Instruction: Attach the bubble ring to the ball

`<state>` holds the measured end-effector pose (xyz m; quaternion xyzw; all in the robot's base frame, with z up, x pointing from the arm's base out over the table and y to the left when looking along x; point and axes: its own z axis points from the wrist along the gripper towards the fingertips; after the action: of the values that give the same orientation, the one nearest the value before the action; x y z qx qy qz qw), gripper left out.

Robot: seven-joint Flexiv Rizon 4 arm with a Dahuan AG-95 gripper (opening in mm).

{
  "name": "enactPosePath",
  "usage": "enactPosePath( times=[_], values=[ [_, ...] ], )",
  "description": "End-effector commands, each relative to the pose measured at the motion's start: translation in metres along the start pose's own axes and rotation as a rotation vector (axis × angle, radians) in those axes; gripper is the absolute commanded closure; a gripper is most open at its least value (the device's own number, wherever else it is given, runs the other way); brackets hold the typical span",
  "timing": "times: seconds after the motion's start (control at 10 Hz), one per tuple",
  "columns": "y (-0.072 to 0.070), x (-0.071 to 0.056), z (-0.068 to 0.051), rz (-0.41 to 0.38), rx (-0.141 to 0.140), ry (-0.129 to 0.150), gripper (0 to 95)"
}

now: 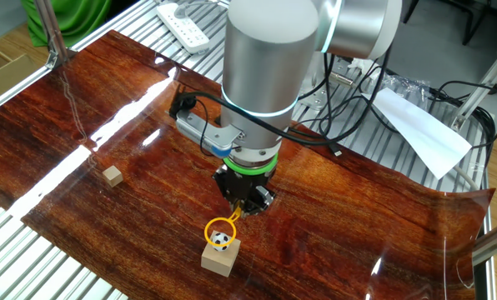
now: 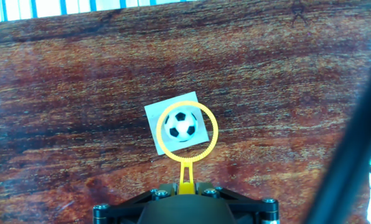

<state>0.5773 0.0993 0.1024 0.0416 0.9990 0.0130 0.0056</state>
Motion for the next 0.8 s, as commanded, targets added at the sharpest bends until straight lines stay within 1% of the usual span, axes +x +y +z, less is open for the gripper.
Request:
enactPosePath(
  times=[0.1,0.3,0.4,0.6,0.8],
  values=[
    [0.0005,-0.0002,0.0004,-0.023,0.005,0.002,95.0],
    [0.0005,-0.0002,0.0004,-0.025,0.006,0.003,95.0],
    [0.0007,-0.0013,0.0013,-0.045,0.011,0.006,95.0],
    [0.0001,-0.0041,0.0034,-0.058,0.012,0.005,95.0],
    [0.0039,-0.0073,0.0056,-0.056,0.017,0.005,95.0]
  ],
)
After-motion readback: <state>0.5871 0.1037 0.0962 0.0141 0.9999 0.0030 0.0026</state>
